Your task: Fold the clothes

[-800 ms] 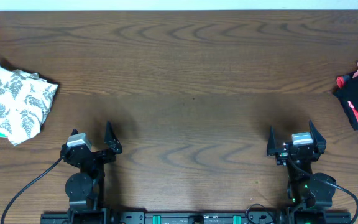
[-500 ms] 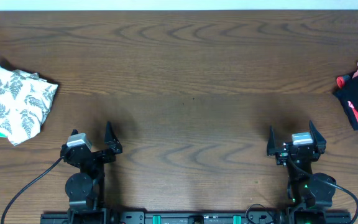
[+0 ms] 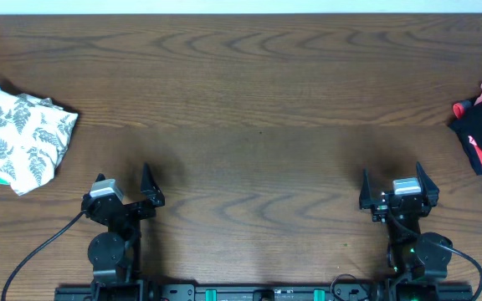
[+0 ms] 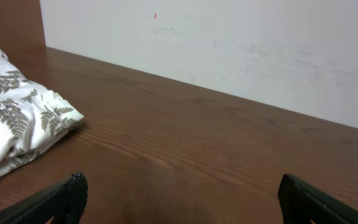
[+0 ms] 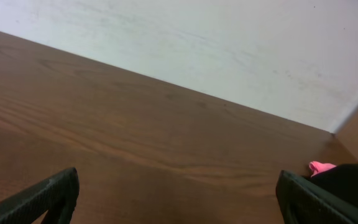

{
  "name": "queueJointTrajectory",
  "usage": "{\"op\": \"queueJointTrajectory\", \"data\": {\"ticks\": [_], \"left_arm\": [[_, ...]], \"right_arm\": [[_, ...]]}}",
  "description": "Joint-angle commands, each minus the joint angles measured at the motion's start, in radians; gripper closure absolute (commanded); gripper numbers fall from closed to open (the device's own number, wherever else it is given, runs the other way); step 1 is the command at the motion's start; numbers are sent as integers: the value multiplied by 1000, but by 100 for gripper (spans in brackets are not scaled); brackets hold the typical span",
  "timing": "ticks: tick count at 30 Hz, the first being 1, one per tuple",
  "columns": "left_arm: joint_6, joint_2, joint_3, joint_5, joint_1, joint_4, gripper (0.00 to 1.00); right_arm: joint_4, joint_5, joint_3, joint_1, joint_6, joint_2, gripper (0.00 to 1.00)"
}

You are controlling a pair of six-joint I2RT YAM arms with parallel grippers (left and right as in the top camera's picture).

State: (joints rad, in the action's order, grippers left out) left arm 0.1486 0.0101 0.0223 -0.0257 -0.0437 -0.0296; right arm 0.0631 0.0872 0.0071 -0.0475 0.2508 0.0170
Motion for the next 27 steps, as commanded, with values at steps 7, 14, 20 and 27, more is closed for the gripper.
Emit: {"op": "queueJointTrajectory", "data": {"ticks": [7,14,20,27], "left_arm": [[-17,-6,-18,-1,4,-42,2],[-17,-6,-18,-2,4,-42,2],[-12,-6,-18,-1,4,-41,2],[61,-3,22,-1,4,-42,2]], "right_arm": [[5,-7,-2,-6,11,-4,1],[4,-8,-2,-6,-49,-4,1],[5,-13,-1,-6,-148,-4,1],[55,-85,44,-6,-229,17,1]]}}
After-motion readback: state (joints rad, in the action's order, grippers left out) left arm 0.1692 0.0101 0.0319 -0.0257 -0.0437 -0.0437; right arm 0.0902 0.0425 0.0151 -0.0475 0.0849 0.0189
